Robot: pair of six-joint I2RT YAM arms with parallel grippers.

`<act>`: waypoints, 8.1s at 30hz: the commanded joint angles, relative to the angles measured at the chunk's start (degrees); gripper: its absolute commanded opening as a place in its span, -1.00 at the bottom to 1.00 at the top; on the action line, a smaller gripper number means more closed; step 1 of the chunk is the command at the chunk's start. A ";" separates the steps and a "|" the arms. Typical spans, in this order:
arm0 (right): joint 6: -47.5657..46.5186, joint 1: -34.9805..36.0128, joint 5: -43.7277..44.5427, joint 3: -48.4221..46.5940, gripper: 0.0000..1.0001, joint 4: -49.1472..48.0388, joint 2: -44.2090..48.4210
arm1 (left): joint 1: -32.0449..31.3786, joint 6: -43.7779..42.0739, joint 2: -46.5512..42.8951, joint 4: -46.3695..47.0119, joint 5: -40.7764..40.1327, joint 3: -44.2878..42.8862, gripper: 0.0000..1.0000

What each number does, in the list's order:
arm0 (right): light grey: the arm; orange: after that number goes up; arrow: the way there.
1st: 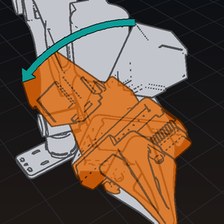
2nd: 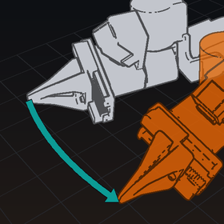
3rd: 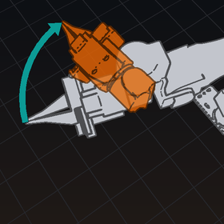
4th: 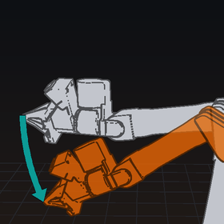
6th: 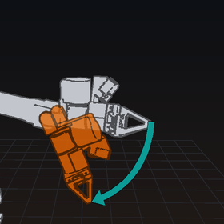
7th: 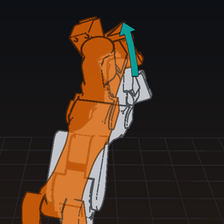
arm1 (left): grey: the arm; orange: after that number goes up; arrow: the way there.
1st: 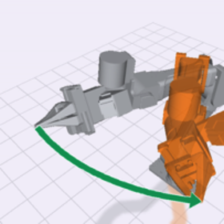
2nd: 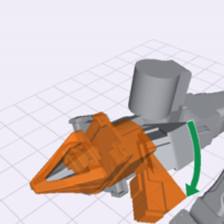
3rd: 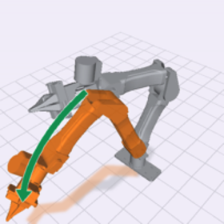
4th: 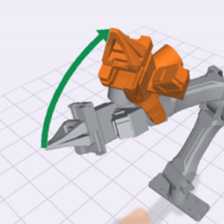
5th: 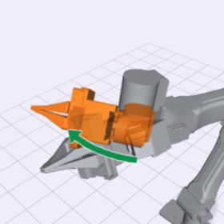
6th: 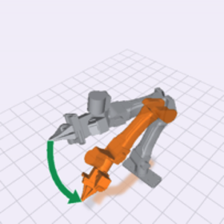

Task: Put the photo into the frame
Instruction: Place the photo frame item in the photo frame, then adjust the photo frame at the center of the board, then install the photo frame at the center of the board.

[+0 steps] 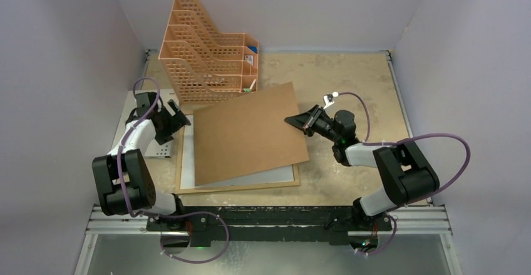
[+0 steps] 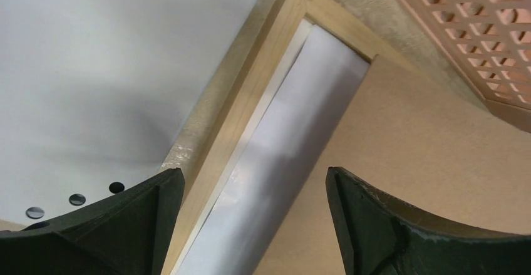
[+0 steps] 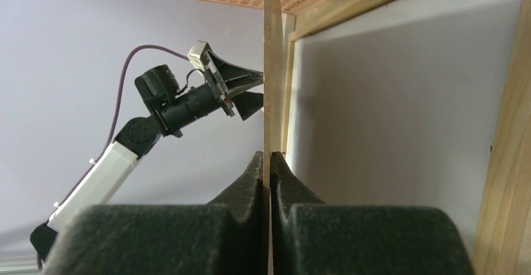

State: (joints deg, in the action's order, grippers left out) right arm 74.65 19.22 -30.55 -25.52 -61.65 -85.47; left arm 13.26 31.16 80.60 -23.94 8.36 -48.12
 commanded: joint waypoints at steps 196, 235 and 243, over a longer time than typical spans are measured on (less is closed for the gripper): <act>-68.78 36.02 7.09 -25.00 -0.69 70.88 -6.49 | -14.18 6.22 0.37 3.34 18.00 15.22 -0.16; -42.55 24.17 21.13 -28.73 -0.59 61.29 -8.18 | -14.30 7.58 0.74 9.91 21.22 14.74 -0.26; -36.71 23.23 28.70 -29.06 -0.55 69.66 -11.84 | -15.73 6.16 1.75 11.45 25.54 16.25 -0.63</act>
State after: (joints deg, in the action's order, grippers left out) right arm 33.58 43.00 -7.88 -52.69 2.28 -97.45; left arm -0.89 37.87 81.97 -15.31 30.11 -32.88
